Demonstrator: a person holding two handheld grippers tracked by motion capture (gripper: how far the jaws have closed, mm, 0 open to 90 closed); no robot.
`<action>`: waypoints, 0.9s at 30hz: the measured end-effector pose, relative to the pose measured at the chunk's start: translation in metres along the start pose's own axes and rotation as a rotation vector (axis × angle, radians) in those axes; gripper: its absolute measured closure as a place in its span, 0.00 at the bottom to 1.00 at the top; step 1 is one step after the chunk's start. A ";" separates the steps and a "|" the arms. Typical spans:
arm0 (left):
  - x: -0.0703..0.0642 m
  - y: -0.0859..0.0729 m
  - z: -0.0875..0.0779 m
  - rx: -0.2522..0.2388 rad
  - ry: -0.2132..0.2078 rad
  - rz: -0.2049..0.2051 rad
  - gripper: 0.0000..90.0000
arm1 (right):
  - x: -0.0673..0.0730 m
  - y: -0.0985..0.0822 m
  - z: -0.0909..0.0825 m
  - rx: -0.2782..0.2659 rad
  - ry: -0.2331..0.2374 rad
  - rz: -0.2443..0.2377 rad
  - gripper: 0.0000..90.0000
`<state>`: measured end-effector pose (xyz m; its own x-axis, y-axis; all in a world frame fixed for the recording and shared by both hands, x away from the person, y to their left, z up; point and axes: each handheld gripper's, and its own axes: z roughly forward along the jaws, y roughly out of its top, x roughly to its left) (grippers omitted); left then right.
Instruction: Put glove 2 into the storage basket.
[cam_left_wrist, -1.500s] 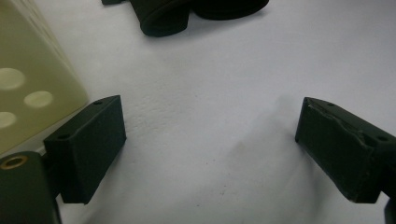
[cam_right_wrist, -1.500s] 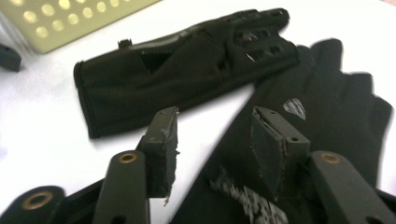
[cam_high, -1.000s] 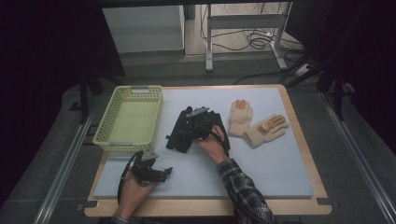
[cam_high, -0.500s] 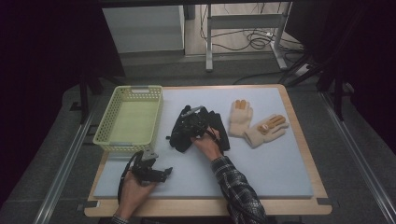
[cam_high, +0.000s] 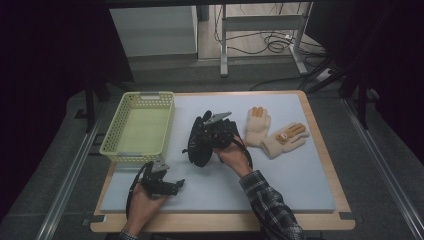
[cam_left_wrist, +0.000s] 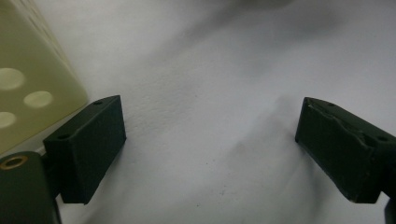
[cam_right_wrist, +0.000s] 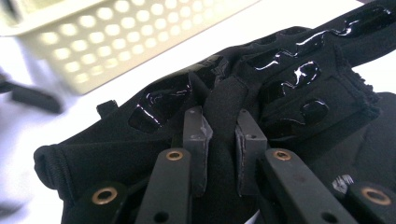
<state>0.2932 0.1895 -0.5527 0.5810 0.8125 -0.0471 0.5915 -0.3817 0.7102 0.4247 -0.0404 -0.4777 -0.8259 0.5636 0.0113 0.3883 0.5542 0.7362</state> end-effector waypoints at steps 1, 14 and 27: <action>0.000 0.000 0.000 -0.003 0.000 -0.004 0.10 | 0.002 -0.002 -0.006 -0.001 0.000 -0.009 0.86; 0.000 0.000 0.000 -0.004 0.001 -0.003 0.10 | 0.026 -0.064 -0.081 -0.009 0.057 -0.045 0.85; 0.000 0.000 0.000 -0.001 0.000 -0.002 0.10 | 0.039 -0.125 -0.087 0.060 0.060 -0.047 0.59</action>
<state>0.2930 0.1892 -0.5527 0.5795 0.8135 -0.0485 0.5921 -0.3794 0.7110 0.3085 -0.1410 -0.5108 -0.8662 0.4994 0.0193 0.3708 0.6163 0.6947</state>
